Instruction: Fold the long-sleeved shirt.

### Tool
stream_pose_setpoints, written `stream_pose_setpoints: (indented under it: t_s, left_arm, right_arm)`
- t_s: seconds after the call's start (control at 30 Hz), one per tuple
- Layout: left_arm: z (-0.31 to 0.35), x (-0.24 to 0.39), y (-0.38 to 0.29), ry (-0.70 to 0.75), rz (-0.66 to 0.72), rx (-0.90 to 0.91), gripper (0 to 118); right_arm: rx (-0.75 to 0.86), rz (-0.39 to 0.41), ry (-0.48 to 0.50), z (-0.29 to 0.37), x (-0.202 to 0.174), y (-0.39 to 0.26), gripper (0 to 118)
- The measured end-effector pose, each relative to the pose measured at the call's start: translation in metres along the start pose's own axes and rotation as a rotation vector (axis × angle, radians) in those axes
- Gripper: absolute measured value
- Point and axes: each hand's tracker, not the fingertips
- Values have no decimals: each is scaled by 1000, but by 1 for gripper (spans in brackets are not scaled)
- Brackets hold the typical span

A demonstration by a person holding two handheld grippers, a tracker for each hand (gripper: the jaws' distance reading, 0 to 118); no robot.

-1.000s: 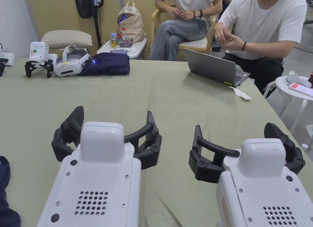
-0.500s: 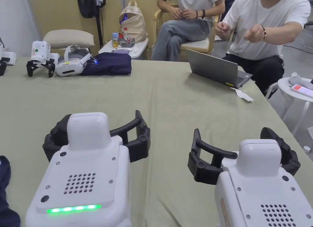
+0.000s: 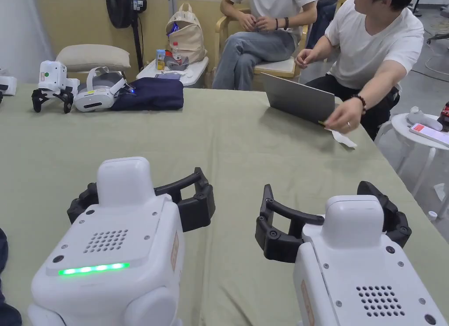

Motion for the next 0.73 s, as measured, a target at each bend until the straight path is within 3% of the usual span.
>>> stream_pose_setpoints:
  t_s: [0.17,0.43,0.73]
  left_arm:
    - [-6,-7,4,-71,93,-142,115]
    - [-4,5,-1,9,-17,-110,115]
    - [-7,3,-13,56,2,-134,115]
  right_arm:
    - [-15,-30,-10,-1,4,-2,118]
    - [-43,-53,-29,-1,7,-2,118]
    - [-49,-51,-32,2,9,-2,118]
